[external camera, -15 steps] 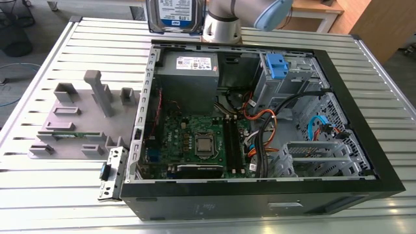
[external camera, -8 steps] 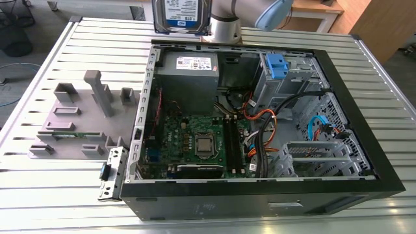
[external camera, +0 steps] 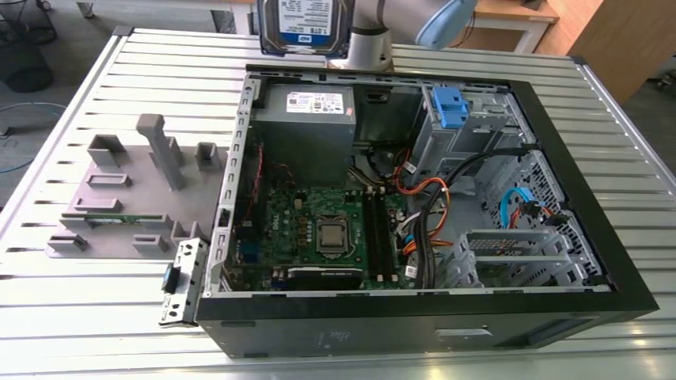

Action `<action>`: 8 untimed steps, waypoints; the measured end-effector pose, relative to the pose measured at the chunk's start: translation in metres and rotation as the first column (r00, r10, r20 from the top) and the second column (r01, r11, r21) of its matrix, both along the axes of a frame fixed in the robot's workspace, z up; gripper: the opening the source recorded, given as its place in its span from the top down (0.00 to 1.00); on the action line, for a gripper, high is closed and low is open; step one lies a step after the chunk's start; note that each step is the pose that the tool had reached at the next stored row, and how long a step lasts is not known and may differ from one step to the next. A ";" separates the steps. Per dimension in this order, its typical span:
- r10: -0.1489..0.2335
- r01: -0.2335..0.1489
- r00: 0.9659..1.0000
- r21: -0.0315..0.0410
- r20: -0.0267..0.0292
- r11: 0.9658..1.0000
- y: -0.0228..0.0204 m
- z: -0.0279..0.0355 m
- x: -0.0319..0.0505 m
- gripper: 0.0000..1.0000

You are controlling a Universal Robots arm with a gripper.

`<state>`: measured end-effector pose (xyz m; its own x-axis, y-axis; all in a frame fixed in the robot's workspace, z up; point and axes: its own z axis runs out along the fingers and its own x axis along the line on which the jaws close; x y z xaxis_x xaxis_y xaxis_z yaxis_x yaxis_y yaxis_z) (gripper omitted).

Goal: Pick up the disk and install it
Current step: 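Pick up the disk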

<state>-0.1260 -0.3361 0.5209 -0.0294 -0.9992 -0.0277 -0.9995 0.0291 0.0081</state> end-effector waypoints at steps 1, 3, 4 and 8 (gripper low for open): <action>0.000 0.000 1.000 0.000 0.000 1.000 0.0000 0.0000 0.0018 0.65; 0.000 0.000 1.000 0.000 0.000 1.000 0.0000 -0.0001 0.0056 0.65; 0.000 0.000 1.000 0.000 0.000 1.000 0.0000 -0.0001 0.0077 0.65; 0.000 0.000 1.000 0.000 0.000 1.000 0.0000 -0.0002 0.0152 0.65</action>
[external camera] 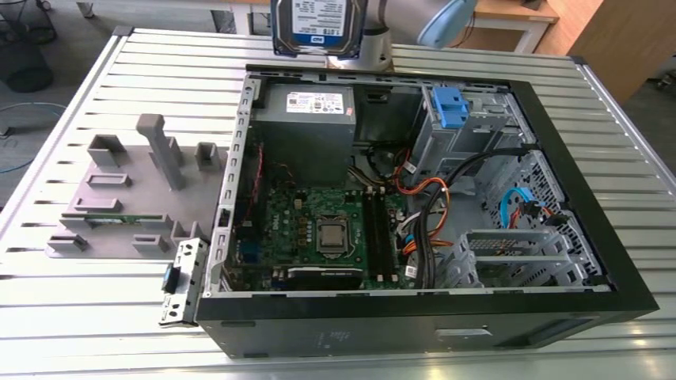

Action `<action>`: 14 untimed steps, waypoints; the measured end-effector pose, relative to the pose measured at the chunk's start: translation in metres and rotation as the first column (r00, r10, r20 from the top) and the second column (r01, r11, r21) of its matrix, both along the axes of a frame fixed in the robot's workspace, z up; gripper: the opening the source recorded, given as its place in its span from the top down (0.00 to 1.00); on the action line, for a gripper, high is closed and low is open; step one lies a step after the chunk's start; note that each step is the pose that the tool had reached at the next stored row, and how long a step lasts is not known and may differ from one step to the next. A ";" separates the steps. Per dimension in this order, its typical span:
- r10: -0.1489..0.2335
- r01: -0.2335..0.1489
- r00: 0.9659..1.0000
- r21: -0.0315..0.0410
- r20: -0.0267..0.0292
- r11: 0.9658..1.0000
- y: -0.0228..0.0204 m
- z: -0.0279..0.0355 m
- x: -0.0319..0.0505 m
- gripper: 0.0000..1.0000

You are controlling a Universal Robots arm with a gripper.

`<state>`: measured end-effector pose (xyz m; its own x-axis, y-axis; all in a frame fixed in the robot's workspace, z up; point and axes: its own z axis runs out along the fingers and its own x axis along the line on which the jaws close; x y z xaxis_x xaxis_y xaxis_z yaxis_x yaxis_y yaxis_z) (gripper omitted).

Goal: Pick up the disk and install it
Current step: 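Pick up the disk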

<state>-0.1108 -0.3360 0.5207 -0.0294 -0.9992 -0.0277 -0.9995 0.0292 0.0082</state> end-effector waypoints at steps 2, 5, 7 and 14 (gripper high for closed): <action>0.000 0.000 1.000 0.000 0.000 1.000 0.0000 -0.0001 0.0039 0.65; 0.000 0.000 1.000 0.000 0.000 1.000 0.0000 -0.0002 0.0106 0.65; 0.000 0.000 1.000 0.000 0.000 1.000 0.0000 -0.0003 0.0156 0.65; 0.000 0.000 1.000 0.000 0.000 1.000 0.0000 -0.0008 0.0330 0.65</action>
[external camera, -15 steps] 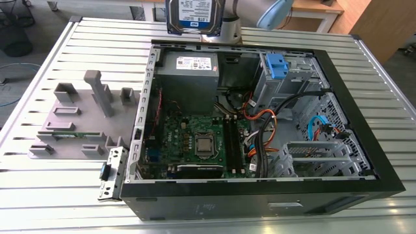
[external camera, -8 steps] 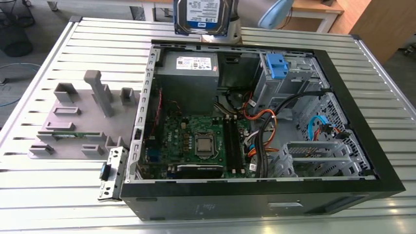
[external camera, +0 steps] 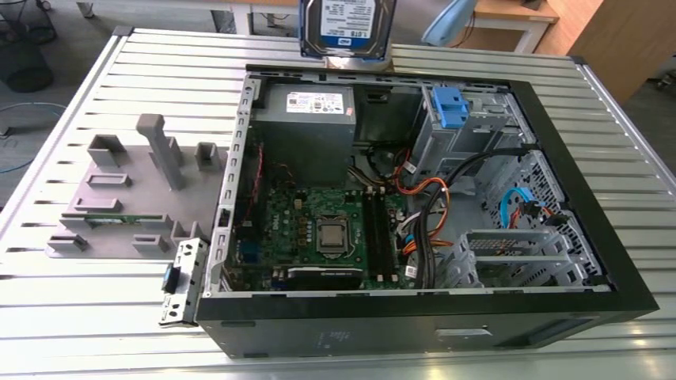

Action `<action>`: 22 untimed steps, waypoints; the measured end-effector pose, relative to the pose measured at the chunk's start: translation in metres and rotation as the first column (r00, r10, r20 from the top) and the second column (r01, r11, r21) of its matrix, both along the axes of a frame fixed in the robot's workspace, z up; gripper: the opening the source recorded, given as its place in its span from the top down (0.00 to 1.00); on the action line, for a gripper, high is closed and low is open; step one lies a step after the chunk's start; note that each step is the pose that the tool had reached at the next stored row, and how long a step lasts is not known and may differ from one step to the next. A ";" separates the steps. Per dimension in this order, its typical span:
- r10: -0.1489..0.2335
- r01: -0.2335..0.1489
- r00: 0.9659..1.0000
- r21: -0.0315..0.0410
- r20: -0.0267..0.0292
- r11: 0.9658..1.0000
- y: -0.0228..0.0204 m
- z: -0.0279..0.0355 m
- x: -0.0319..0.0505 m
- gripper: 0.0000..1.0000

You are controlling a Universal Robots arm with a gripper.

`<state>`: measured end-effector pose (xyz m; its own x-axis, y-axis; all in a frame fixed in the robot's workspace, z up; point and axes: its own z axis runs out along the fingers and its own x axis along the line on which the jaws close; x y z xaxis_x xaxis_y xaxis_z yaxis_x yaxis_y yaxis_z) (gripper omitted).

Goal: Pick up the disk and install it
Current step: 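Pick up the disk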

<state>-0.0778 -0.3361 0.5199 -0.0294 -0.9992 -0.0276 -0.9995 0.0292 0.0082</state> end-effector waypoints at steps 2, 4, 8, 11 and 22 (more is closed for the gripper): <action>0.000 0.000 1.000 0.000 0.000 1.000 0.0000 0.0000 0.0017 0.65; 0.000 0.000 1.000 0.000 0.000 1.000 -0.0001 -0.0001 0.0017 0.65; 0.000 0.000 1.000 0.000 0.000 1.000 -0.0005 -0.0001 0.0019 0.65; 0.000 0.000 1.000 0.000 0.000 1.000 -0.0063 -0.0001 0.0018 0.65; 0.000 0.000 1.000 0.000 0.000 1.000 -0.0414 -0.0003 0.0018 0.65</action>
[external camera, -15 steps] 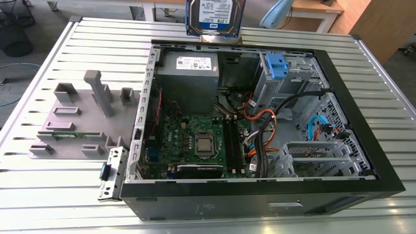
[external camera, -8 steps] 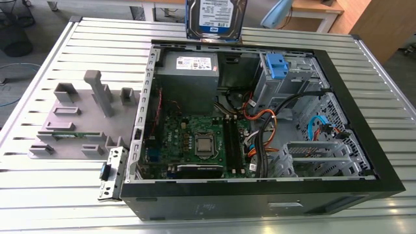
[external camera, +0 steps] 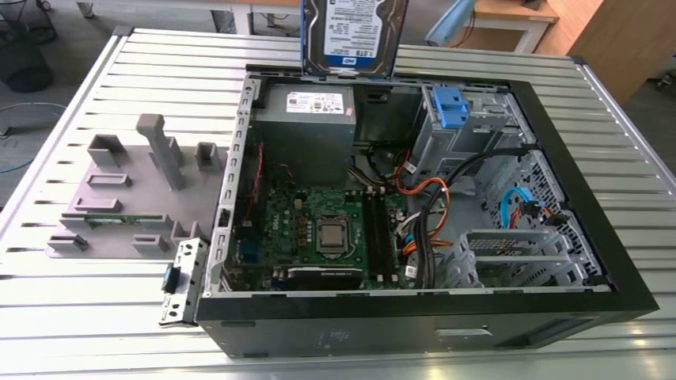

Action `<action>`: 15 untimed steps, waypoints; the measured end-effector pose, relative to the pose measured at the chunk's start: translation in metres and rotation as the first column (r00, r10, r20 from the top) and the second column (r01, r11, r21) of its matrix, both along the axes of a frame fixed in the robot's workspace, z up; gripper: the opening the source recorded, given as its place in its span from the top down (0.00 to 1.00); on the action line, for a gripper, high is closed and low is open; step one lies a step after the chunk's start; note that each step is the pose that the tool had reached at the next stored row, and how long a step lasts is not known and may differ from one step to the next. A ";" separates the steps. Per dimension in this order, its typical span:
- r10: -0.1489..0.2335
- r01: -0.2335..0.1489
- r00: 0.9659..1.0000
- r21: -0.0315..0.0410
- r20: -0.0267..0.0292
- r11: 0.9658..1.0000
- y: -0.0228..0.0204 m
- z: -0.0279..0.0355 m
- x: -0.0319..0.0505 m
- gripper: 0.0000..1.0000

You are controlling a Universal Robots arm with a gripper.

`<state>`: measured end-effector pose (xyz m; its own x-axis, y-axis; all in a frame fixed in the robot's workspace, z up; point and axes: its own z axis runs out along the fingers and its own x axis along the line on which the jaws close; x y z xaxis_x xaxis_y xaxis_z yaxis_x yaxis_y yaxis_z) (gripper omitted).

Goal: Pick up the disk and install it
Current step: 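Pick up the disk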

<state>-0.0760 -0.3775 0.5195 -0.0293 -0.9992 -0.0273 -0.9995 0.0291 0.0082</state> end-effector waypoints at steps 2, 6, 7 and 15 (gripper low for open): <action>0.000 0.000 1.000 0.000 0.000 1.000 -0.0063 0.0000 0.0000 0.65; 0.000 0.000 1.000 0.000 0.000 1.000 -0.0200 -0.0002 0.0000 0.65; 0.000 0.000 1.000 0.000 0.000 1.000 -0.0236 -0.0002 0.0000 0.65; 0.000 0.000 1.000 0.000 0.000 1.000 -0.0530 -0.0003 0.0000 0.65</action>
